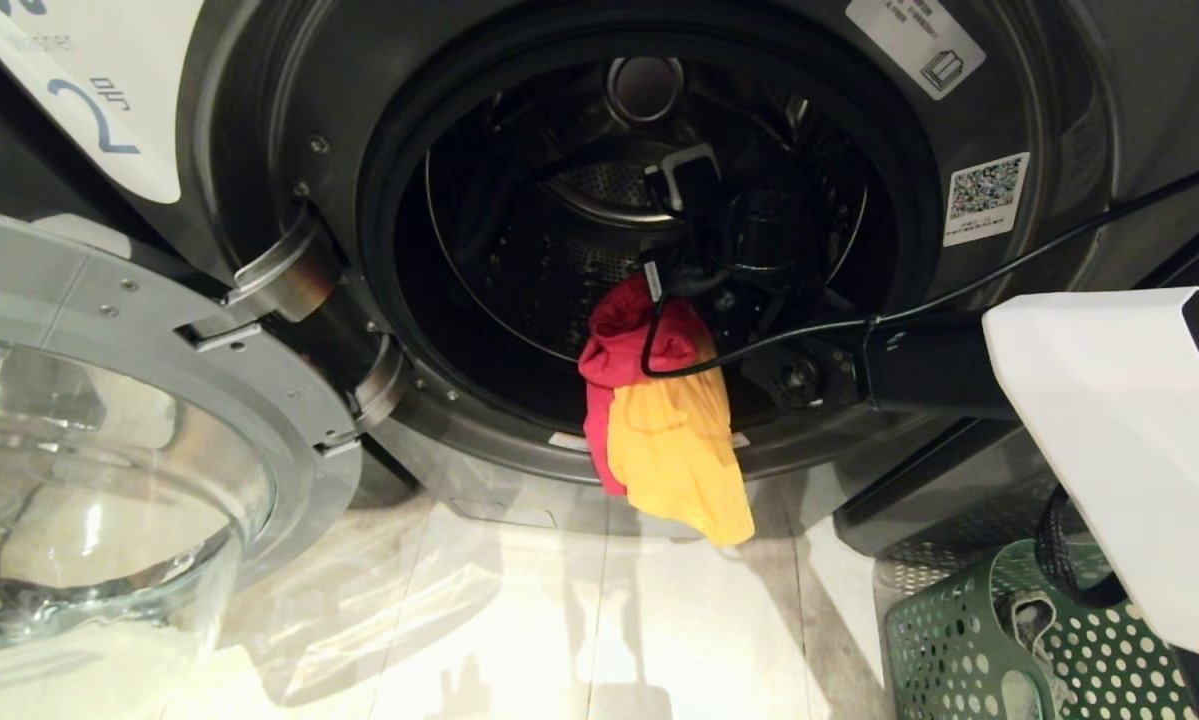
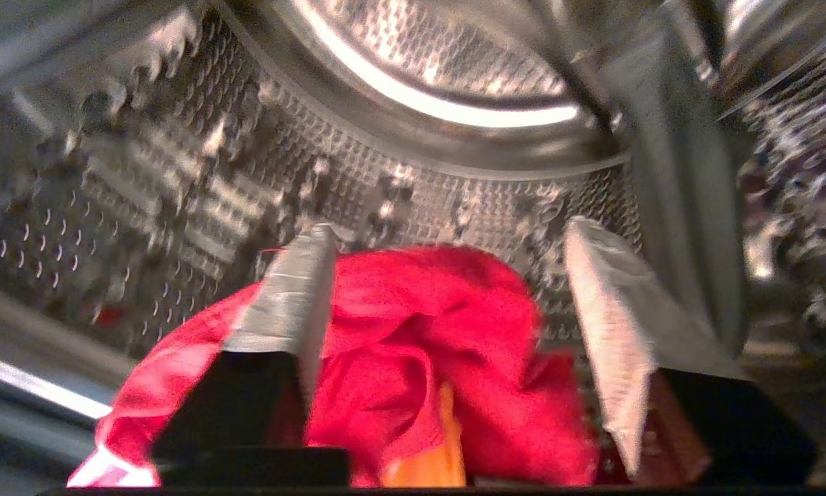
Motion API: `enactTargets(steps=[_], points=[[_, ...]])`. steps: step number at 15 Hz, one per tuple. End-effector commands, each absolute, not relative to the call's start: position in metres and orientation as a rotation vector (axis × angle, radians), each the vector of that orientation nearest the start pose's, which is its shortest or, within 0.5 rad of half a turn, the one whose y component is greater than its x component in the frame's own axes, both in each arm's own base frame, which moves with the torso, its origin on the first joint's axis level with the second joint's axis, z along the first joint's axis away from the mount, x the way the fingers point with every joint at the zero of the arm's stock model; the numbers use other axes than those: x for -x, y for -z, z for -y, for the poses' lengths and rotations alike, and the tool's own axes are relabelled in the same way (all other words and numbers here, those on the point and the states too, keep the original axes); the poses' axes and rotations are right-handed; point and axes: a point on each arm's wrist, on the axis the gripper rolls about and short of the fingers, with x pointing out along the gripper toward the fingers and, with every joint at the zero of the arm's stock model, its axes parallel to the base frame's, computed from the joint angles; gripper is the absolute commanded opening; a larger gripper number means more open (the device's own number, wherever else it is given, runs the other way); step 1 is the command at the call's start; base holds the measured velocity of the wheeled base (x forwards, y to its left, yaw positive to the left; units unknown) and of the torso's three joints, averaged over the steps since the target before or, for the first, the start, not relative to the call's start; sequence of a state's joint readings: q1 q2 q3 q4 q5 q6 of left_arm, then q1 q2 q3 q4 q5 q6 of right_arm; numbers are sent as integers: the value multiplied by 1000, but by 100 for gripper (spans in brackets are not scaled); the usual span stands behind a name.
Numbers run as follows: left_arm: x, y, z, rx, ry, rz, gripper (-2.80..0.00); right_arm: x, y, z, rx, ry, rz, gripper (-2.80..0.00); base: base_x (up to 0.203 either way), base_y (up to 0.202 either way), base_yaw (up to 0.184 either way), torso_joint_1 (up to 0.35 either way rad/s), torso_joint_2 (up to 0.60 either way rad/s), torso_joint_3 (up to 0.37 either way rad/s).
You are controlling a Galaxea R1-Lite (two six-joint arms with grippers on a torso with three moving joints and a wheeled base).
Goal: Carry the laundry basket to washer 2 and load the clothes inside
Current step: Place the clothes into the washing machine
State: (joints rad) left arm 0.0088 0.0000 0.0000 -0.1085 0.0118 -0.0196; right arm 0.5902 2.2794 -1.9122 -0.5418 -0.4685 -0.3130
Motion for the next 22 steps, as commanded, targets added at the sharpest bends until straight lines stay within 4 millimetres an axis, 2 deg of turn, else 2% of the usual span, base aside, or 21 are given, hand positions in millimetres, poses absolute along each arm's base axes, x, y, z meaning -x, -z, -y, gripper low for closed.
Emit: enactTargets(steps=[1,3,5,7,9,12,16,19,22], points=[[20,-76,0,20,-21,68,-280,-393,-258,-256,226,-120,134,0,0,0,0,0,0,0],[20,-76,0,20,-21,68,-280,-368,-257,-249,217,-176,43,0,0,0,0,0,0,0],[20,-76,0,20,-21,68,-280,-331,-247,-239,224,-243,-108,0,0,0,0,0,0,0],[20,-76,0,20,-21,68,-280,-291,-225,-227,230,-317,-319,0,0,0,0,0,0,0],[20,-76,0,20,-21,68,-280,-268,-207,-228,122,-331,-496,0,0,0,0,0,0,0],[20,-76,0,20,-21,68,-280,-270,-184,-238,100,-321,-583,0,0,0,0,0,0,0],[20,-76,0,20,-21,68,-280,-289,-152,-255,110,-297,-633,0,0,0,0,0,0,0],[20,-76,0,20,-22,68,-280,-307,-138,-269,85,-254,-627,0,0,0,0,0,0,0],[20,-76,0,20,-21,68,-280,-320,-130,-276,95,-201,-611,0,0,0,0,0,0,0]])
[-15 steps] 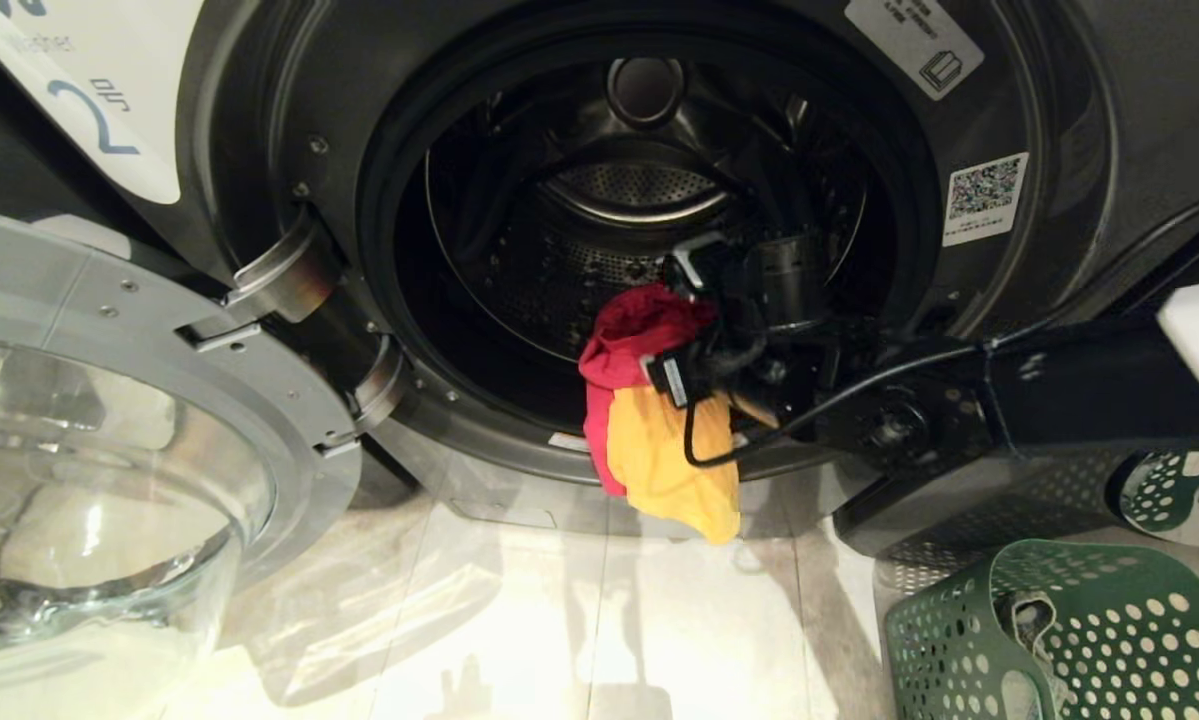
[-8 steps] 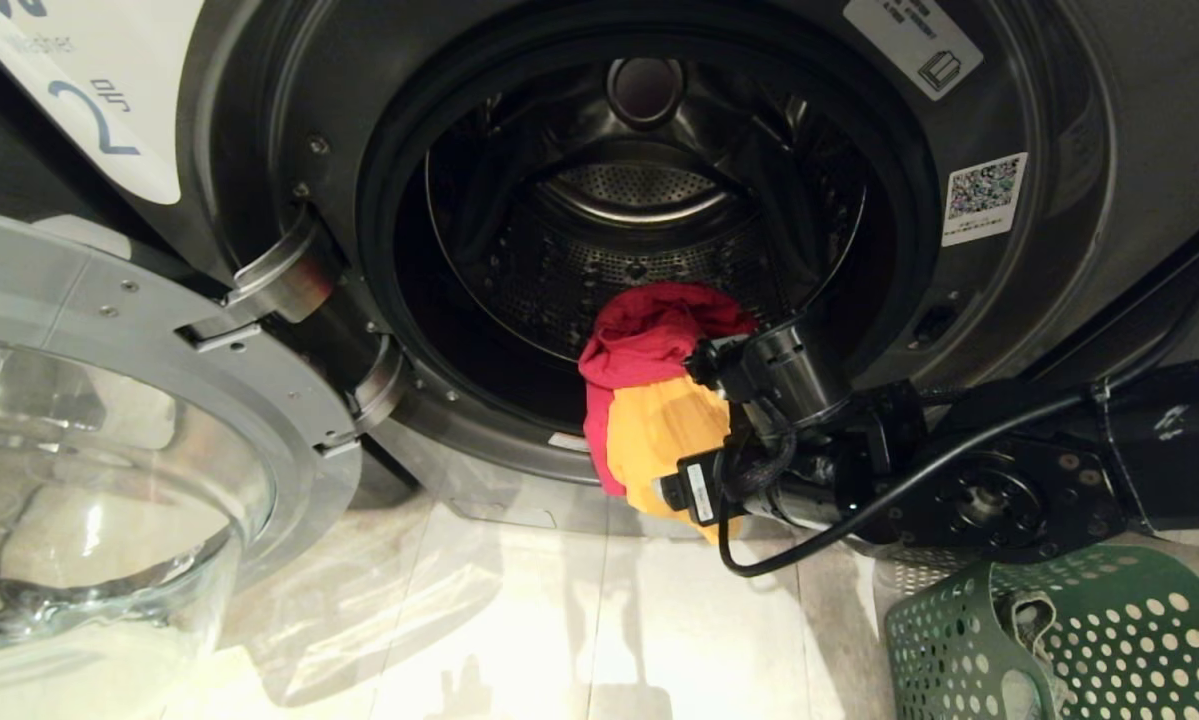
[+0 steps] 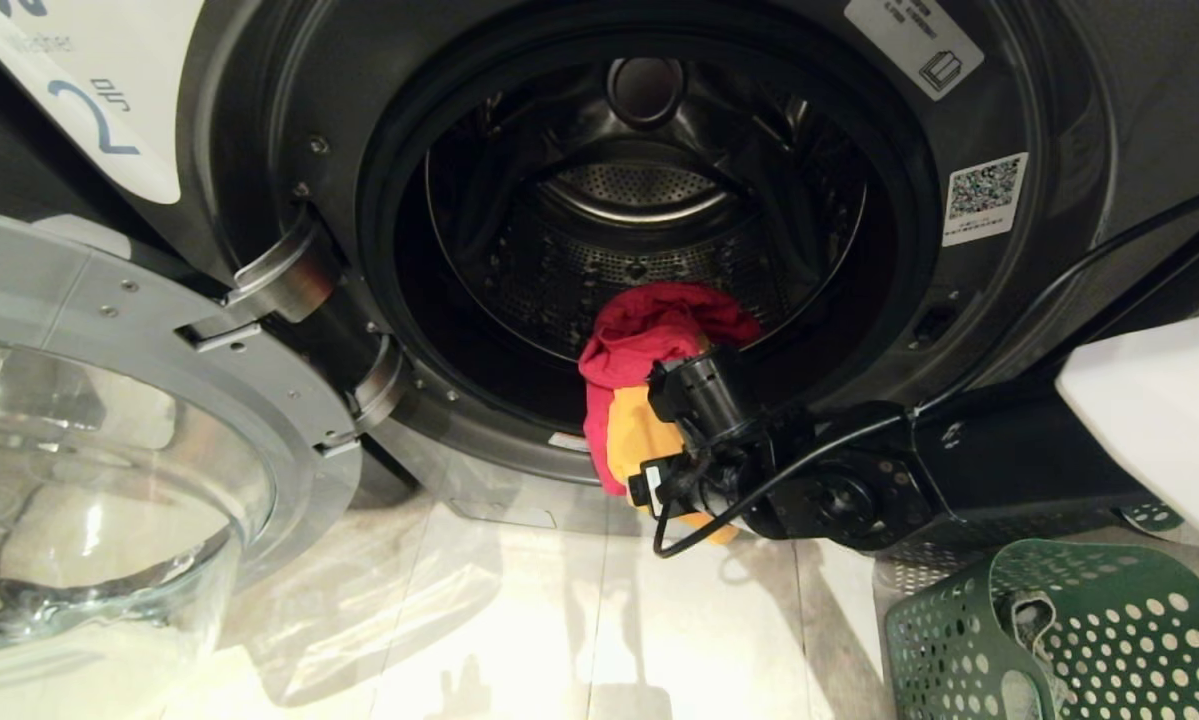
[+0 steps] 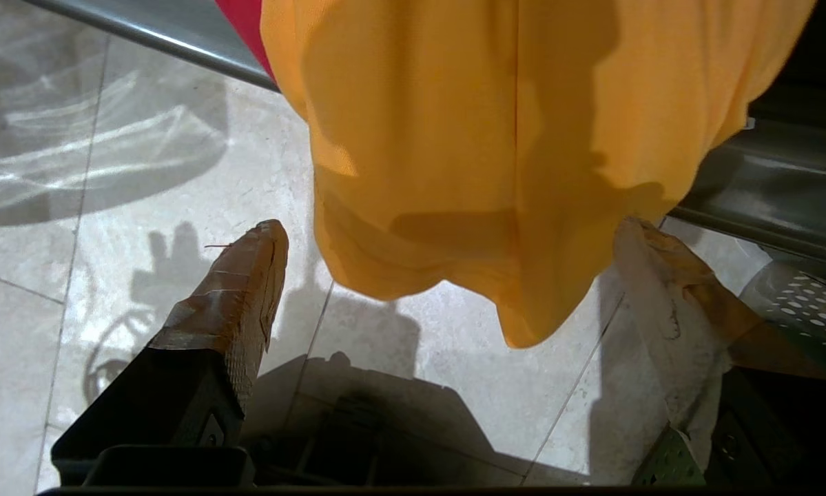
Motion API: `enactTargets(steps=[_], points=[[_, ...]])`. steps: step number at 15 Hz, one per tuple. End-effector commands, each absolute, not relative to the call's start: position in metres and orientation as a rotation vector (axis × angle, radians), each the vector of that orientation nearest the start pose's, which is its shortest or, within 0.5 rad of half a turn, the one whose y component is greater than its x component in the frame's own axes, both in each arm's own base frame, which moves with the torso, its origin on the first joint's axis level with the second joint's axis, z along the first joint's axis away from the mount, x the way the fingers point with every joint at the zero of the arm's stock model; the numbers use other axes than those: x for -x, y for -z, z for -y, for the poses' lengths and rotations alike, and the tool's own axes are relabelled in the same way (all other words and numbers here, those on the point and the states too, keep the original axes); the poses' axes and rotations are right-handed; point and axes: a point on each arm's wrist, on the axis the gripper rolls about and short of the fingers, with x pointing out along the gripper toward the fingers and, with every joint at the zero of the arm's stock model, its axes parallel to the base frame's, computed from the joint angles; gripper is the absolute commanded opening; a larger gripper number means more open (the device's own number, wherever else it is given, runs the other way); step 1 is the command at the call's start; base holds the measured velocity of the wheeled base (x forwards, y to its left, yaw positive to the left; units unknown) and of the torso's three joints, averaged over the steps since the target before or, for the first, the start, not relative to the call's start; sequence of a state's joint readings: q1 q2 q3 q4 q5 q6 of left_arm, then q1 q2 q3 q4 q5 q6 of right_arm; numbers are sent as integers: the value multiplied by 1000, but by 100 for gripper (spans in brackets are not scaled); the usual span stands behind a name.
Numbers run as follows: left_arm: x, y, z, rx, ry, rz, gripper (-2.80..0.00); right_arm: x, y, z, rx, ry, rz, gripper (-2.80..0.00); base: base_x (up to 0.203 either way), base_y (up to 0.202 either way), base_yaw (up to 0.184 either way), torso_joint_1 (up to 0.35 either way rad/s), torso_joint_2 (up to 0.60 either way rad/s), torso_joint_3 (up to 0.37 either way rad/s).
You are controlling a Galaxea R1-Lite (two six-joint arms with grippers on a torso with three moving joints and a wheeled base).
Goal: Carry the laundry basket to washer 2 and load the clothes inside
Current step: Place the clothes into the washing machine
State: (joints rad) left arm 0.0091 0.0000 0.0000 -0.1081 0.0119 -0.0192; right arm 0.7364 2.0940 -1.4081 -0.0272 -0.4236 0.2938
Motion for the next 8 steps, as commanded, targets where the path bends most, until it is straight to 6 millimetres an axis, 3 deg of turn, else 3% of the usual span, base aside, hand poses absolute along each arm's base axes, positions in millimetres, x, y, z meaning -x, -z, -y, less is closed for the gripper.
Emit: enactTargets(steps=[1,2,3,8], points=[[20,-76,0,20,-21,68,-280,-322,-126,-276,100,-188,-613,0,0,0,0,0,0,0],[20,-76,0,20,-21,68,-280,-324,-123,-276,104,-173,-615,0,0,0,0,0,0,0],[20,-76,0,20,-21,68,-280,-328,-123,-274,101,-164,-612,-280,0,0,0,0,0,0],[20,-76,0,20,-21,68,-280,-338,-118,-274,94,-148,-612,-280,0,0,0,0,0,0]])
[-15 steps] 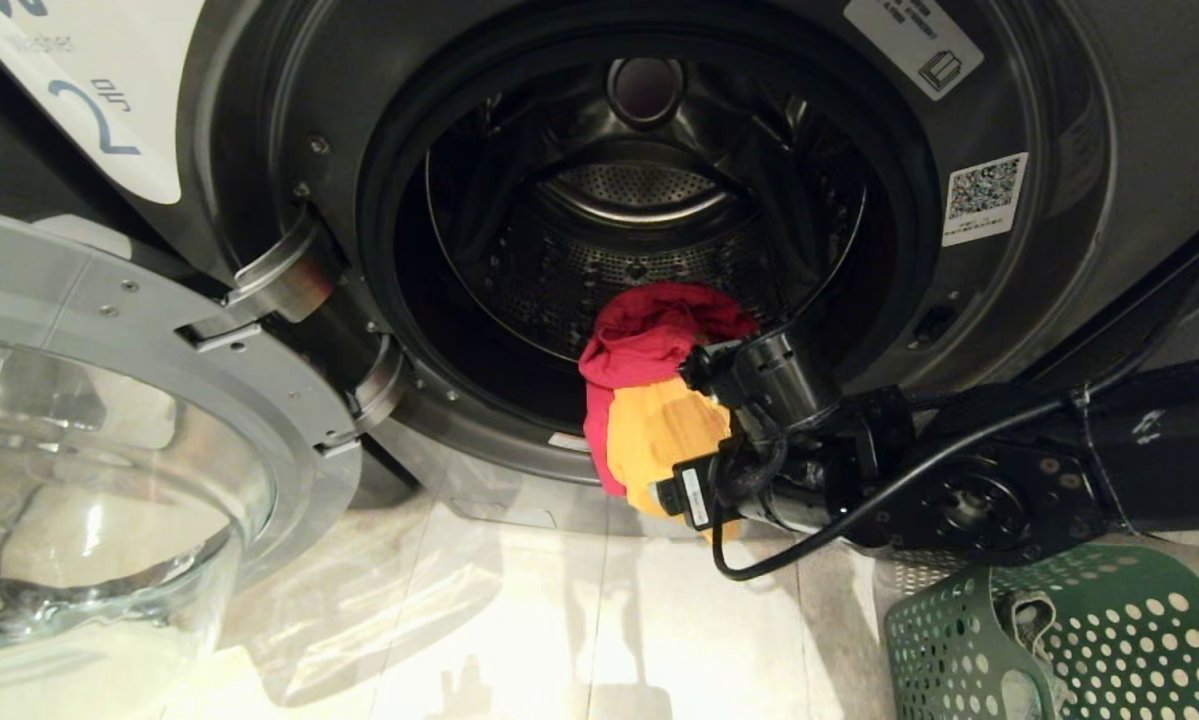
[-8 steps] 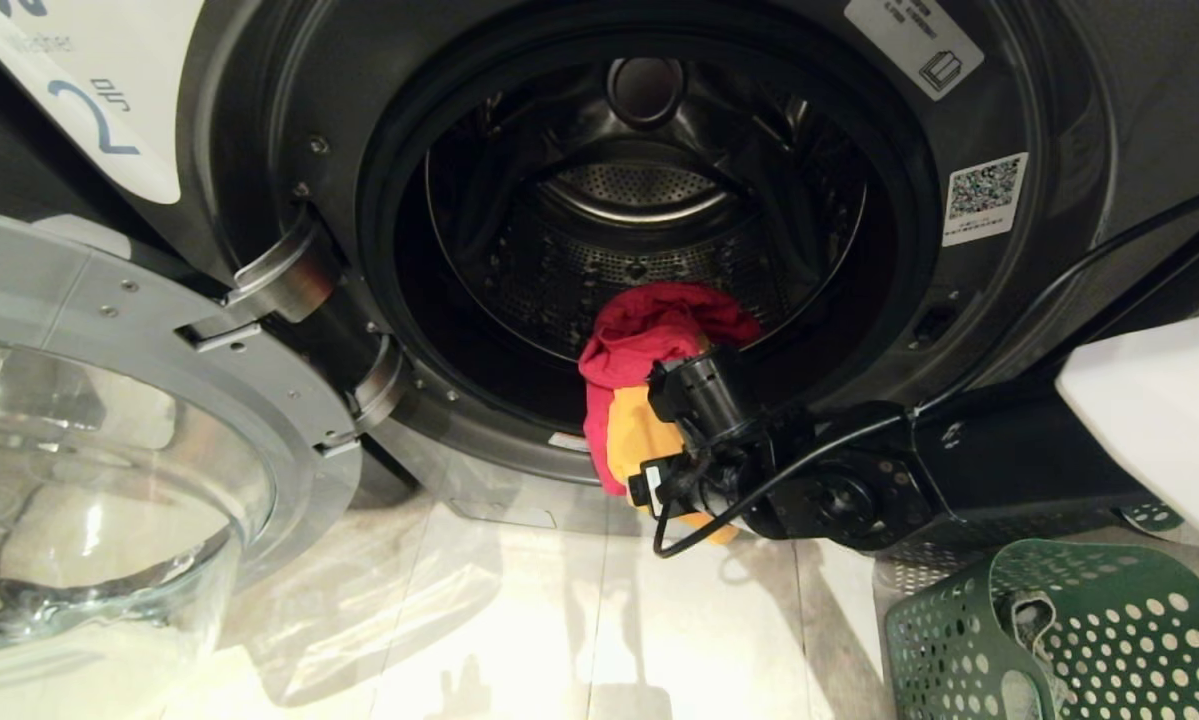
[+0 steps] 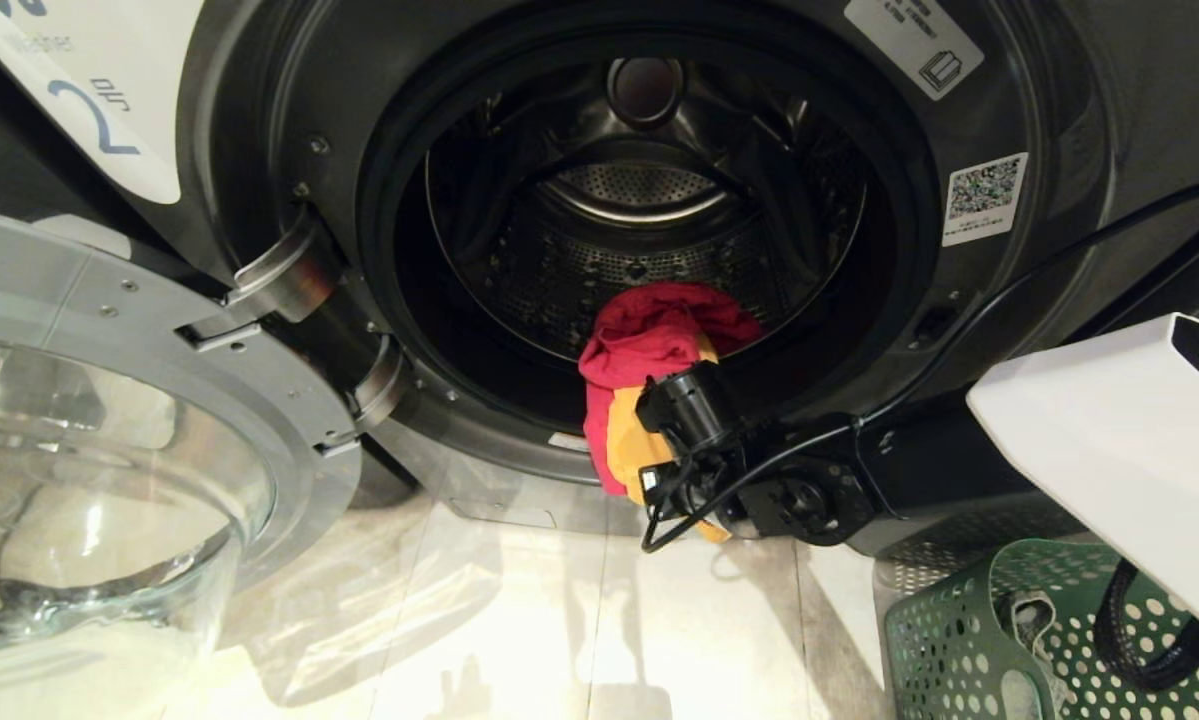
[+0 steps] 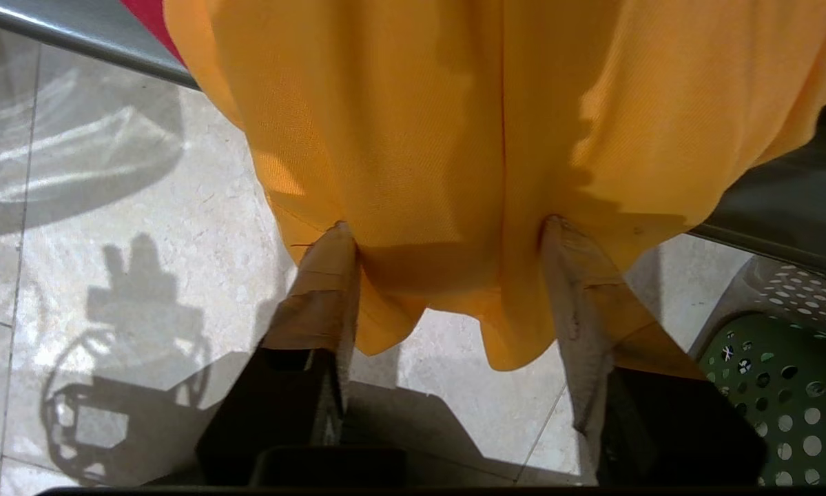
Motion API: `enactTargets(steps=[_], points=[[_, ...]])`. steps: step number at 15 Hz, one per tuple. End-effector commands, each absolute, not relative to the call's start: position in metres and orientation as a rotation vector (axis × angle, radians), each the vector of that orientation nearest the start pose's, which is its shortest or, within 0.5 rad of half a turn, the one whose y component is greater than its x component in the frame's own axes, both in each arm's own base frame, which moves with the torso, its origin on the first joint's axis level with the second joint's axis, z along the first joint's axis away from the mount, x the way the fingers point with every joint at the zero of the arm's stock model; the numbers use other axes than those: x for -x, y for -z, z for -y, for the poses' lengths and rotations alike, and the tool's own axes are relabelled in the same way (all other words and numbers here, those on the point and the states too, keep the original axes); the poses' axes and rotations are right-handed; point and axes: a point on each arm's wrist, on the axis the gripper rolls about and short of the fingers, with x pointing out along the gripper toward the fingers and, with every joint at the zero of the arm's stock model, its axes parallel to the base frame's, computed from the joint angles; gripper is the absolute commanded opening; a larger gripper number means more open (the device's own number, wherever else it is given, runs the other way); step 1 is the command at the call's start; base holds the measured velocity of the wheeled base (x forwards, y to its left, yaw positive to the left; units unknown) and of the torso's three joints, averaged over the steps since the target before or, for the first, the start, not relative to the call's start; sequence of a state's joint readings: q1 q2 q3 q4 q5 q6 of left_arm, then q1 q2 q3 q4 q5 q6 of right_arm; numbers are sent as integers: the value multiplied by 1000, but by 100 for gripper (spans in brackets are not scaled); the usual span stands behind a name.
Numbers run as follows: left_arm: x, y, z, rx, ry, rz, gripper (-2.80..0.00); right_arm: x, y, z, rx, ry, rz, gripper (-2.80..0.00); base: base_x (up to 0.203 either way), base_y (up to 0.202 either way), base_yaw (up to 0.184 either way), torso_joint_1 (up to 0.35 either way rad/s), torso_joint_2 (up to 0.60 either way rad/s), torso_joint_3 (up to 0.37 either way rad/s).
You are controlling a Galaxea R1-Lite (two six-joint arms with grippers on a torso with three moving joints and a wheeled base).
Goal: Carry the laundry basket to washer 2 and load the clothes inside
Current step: Place the clothes into the washing machine
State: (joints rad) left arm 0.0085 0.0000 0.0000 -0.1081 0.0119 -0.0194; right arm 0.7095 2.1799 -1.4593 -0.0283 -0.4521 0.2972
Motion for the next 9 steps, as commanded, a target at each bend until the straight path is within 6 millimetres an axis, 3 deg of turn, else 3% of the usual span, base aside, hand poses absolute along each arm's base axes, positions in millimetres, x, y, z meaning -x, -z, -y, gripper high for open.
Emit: enactTargets(steps=[1,4,8,9], points=[[20,-76,0,20,-21,68,-280,-343,-114,-274,93,-141,-613,-280,0,0,0,0,0,0],[20,-76,0,20,-21,68,-280,-352,-122,-276,71,-135,-579,-280,0,0,0,0,0,0],[20,-76,0,20,-21,68,-280,-344,-146,-270,59,-119,-534,-280,0,0,0,0,0,0],[20,-76,0,20,-21,69,-280,-339,-159,-268,44,-119,-505,-280,0,0,0,0,0,0]])
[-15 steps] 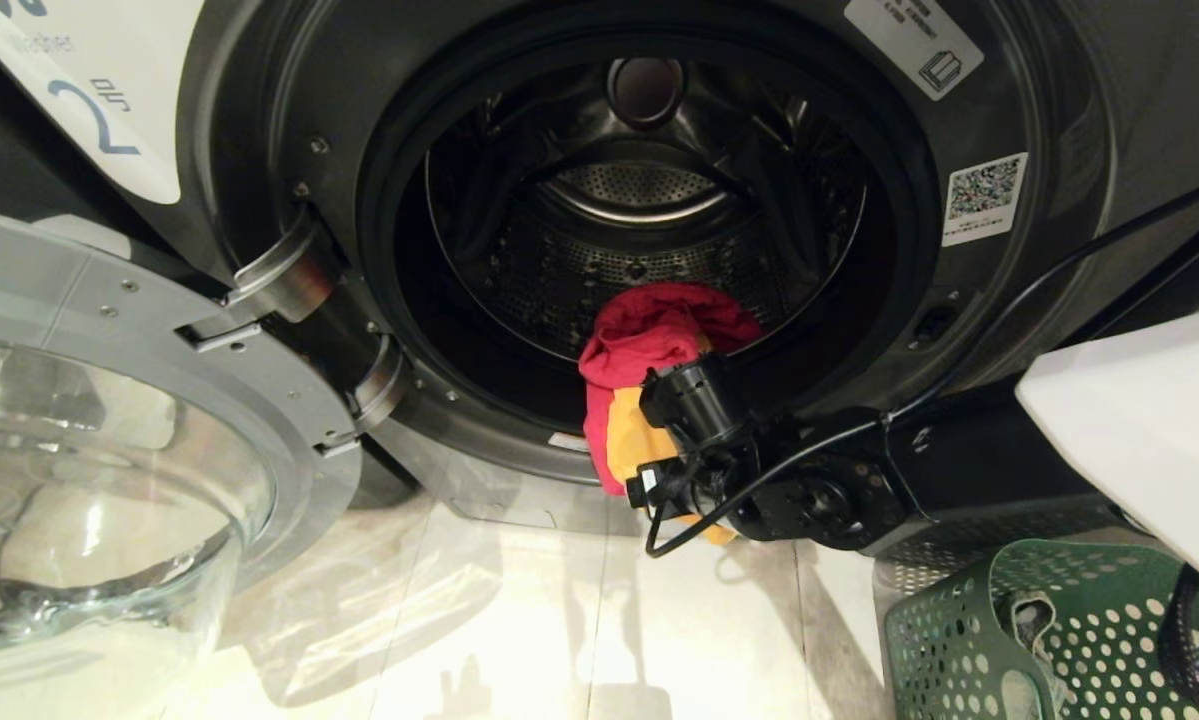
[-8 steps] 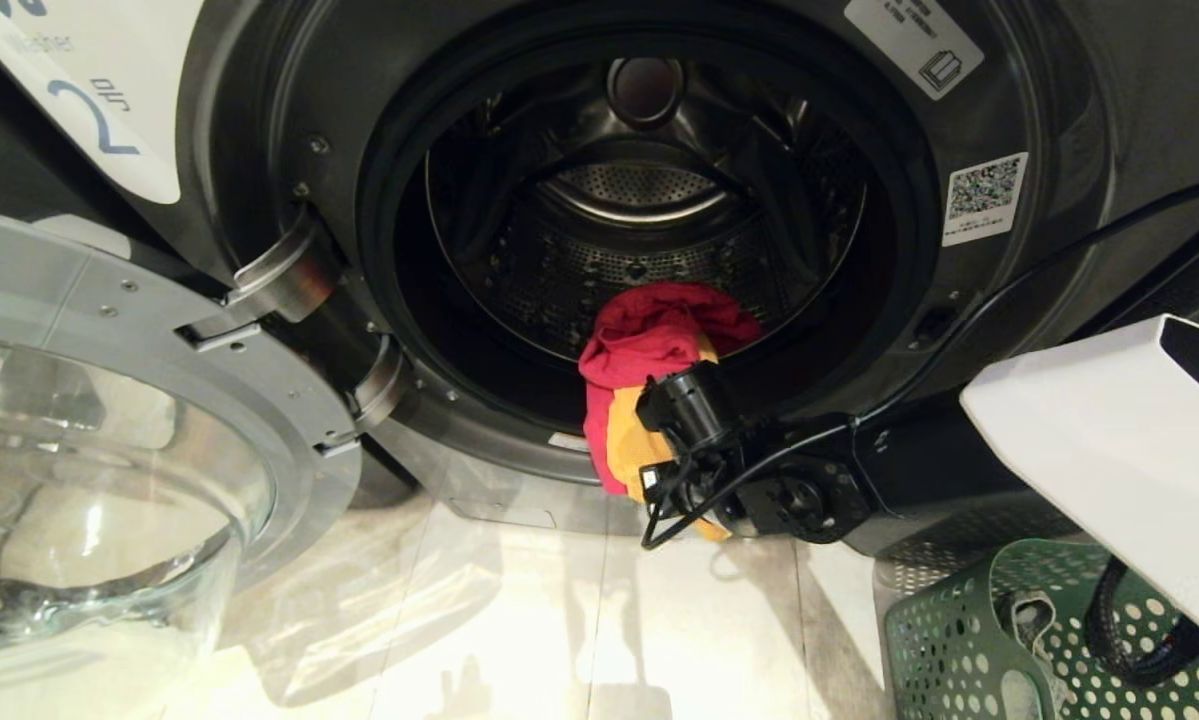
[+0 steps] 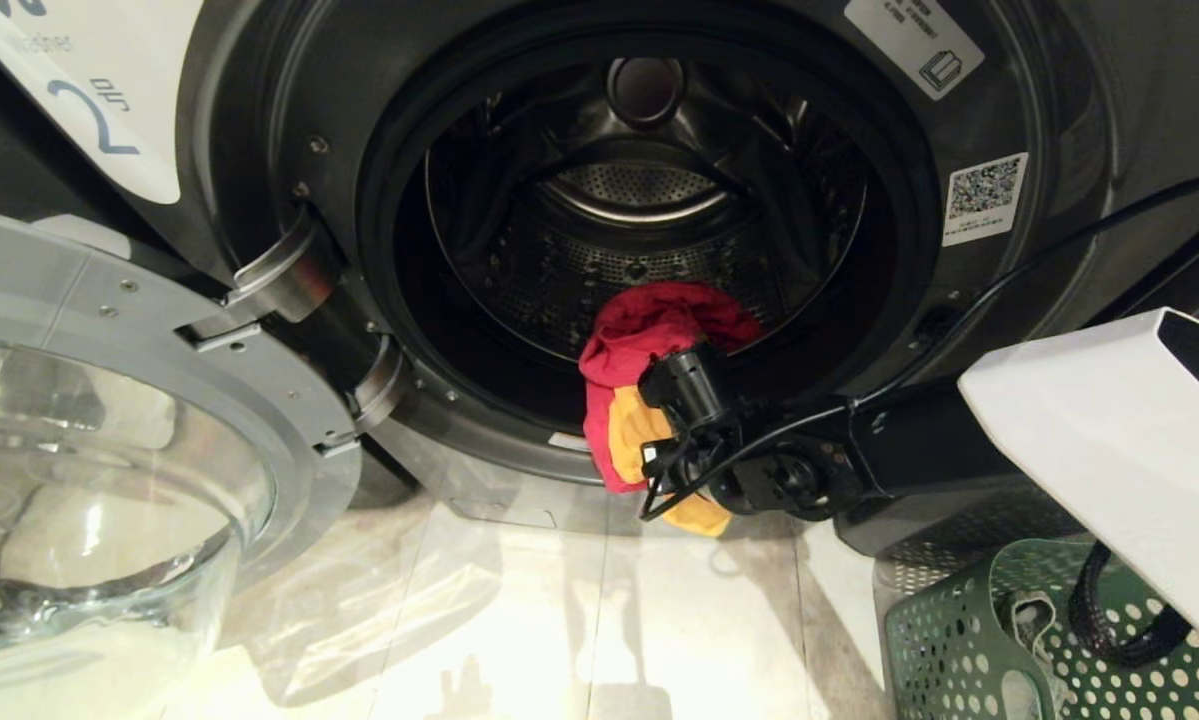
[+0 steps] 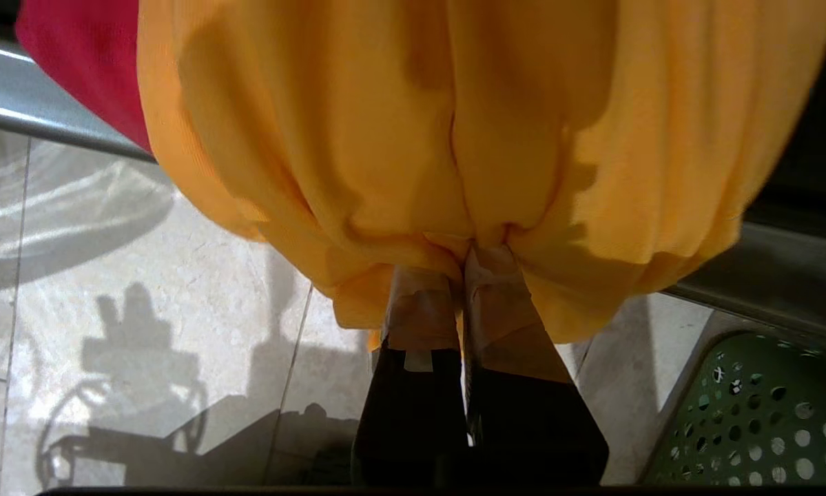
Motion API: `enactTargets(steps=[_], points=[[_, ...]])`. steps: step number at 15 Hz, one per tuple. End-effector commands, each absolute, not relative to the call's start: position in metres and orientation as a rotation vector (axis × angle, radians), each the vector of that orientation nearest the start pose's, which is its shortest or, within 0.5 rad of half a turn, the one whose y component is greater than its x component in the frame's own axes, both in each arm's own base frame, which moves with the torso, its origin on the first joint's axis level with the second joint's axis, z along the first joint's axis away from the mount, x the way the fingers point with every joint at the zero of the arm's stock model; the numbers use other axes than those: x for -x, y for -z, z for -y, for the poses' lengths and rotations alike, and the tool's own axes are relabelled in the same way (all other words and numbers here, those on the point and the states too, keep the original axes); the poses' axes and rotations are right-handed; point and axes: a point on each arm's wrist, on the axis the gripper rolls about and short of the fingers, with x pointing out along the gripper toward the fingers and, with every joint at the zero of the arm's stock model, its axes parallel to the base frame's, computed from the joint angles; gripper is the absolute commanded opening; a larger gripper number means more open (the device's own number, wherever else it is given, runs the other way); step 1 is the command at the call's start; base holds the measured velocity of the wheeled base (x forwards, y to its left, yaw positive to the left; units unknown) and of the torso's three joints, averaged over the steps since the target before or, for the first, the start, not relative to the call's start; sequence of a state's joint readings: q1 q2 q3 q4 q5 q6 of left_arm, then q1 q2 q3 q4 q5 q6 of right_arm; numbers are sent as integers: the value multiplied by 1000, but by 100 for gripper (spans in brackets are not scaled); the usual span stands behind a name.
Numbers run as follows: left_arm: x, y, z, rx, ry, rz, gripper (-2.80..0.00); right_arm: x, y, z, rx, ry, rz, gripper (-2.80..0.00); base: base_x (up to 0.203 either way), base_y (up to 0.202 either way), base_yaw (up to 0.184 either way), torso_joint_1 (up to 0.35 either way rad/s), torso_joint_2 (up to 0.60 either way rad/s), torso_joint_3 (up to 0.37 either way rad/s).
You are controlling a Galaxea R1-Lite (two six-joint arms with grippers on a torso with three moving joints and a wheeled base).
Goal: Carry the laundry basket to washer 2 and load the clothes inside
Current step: Place the clothes into the washing machine
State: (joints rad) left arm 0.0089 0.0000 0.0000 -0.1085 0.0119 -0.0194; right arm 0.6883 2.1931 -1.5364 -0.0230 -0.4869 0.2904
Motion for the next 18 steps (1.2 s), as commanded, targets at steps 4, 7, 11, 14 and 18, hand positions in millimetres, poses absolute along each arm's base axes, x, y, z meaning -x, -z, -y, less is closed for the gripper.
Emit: enactTargets(steps=[4,7,11,14,18], points=[[20,-76,0,20,-21,68,-280,-345,-210,-275,-15,-82,-283,-280,0,0,0,0,0,0],[20,-76,0,20,-21,68,-280,-360,-213,-291,52,-92,-103,-280,0,0,0,0,0,0],[20,-76,0,20,-21,68,-280,-381,-228,-309,109,-82,135,-280,0,0,0,0,0,0],[20,-76,0,20,-21,68,-280,-394,-229,-312,174,-100,196,-280,0,0,0,0,0,0],[20,-76,0,20,-21,68,-280,-399,-215,-309,193,-95,156,0,0,0,0,0,0,0]])
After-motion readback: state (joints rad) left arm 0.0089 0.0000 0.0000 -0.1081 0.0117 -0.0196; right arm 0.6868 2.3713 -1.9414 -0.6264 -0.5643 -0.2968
